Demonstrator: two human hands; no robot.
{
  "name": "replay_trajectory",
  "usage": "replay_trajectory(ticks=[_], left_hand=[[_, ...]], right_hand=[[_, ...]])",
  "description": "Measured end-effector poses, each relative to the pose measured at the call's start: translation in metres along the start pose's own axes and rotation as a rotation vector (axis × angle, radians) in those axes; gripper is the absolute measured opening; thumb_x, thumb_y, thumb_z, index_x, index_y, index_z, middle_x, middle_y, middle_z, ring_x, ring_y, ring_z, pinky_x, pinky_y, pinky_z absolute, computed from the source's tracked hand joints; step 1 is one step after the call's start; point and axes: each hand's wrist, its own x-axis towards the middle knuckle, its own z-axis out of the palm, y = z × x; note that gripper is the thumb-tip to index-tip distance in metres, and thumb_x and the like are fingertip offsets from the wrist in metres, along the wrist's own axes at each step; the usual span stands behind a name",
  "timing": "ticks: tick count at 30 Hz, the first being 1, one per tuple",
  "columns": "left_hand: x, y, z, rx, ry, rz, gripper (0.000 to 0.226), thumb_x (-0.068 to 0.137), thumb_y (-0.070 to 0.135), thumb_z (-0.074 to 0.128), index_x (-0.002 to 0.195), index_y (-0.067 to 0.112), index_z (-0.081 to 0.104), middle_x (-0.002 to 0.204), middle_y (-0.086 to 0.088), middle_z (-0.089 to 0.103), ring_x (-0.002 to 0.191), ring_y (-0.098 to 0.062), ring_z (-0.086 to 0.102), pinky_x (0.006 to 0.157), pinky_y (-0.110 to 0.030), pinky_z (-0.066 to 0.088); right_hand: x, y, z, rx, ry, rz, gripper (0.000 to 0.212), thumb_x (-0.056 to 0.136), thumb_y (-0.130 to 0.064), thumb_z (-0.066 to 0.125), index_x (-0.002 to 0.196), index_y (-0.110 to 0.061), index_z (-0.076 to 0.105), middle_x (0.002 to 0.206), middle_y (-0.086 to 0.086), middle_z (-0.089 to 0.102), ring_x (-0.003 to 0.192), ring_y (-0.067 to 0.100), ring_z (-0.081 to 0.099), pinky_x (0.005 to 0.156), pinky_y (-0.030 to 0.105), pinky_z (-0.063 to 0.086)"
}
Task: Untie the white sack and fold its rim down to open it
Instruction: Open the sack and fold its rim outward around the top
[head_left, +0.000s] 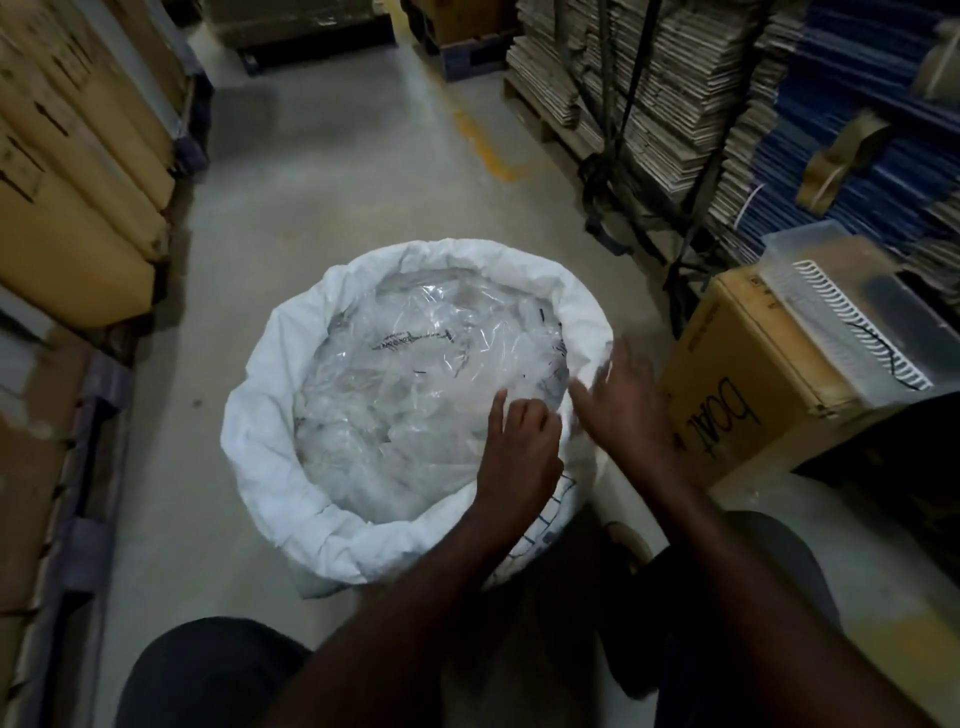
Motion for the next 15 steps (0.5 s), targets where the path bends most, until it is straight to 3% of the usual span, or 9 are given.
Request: replay_trajectory(ticks=[2,4,7,9,12,15], left_hand=[[-0.002,0.009,0.003,0.009,-0.021,0.025,0.040,0.083,0.027,0.060,0.118,0.011,0.070,0.112,-0.007,0.061,0.117,-0.032,0.059,0.130,-0.056,0.026],[-0.010,0.021,0.002,-0.054,-0.022,0.016,0.049,0.085,0.030,0.063,0.128,0.007,0.070,0.120,-0.009,0.062,0.124,-0.032,0.057,0.131,-0.054,0.025],[-0.043,0.032,0.000,-0.365,0.038,-0.039,0.075,0.084,0.027,0.069,0.152,0.001,0.050,0.149,-0.017,0.050,0.144,-0.035,0.044,0.130,-0.051,0.028],[-0.074,0.028,-0.008,-0.543,0.046,-0.093,0.079,0.091,0.032,0.063,0.160,0.002,0.038,0.159,-0.019,0.038,0.152,-0.032,0.036,0.130,-0.044,0.029],[-0.117,0.002,-0.010,-0.430,0.027,-0.099,0.083,0.094,0.035,0.055,0.166,0.004,0.030,0.166,-0.026,0.034,0.156,-0.037,0.032,0.130,-0.045,0.030],[-0.151,-0.023,-0.009,-0.256,0.010,-0.100,0.091,0.087,0.017,0.065,0.168,0.012,0.024,0.168,-0.023,0.037,0.155,-0.042,0.038,0.124,-0.057,0.039]], right_hand=[[-0.031,0.001,0.002,0.039,-0.039,0.084,0.090,0.089,-0.060,0.070,0.157,-0.017,0.029,0.143,0.021,0.057,0.126,0.043,0.061,0.097,0.047,0.053],[-0.052,0.000,0.006,0.192,-0.099,0.190,0.082,0.091,-0.056,0.072,0.149,-0.010,0.038,0.140,0.021,0.062,0.124,0.041,0.063,0.096,0.043,0.053],[-0.064,-0.001,0.013,0.400,-0.047,0.247,0.064,0.093,-0.041,0.072,0.141,-0.006,0.048,0.133,0.014,0.065,0.122,0.035,0.064,0.099,0.041,0.053],[-0.069,-0.002,0.020,0.438,-0.046,0.248,0.056,0.094,-0.030,0.071,0.139,-0.005,0.050,0.125,0.008,0.065,0.118,0.033,0.064,0.100,0.041,0.053],[-0.073,0.001,0.035,0.508,-0.023,0.286,0.043,0.088,-0.018,0.073,0.127,-0.008,0.057,0.120,0.013,0.068,0.107,0.033,0.066,0.096,0.045,0.057],[-0.069,0.010,0.045,0.802,0.023,0.420,0.043,0.081,-0.003,0.067,0.120,-0.019,0.058,0.118,0.011,0.064,0.099,0.029,0.067,0.091,0.049,0.062]])
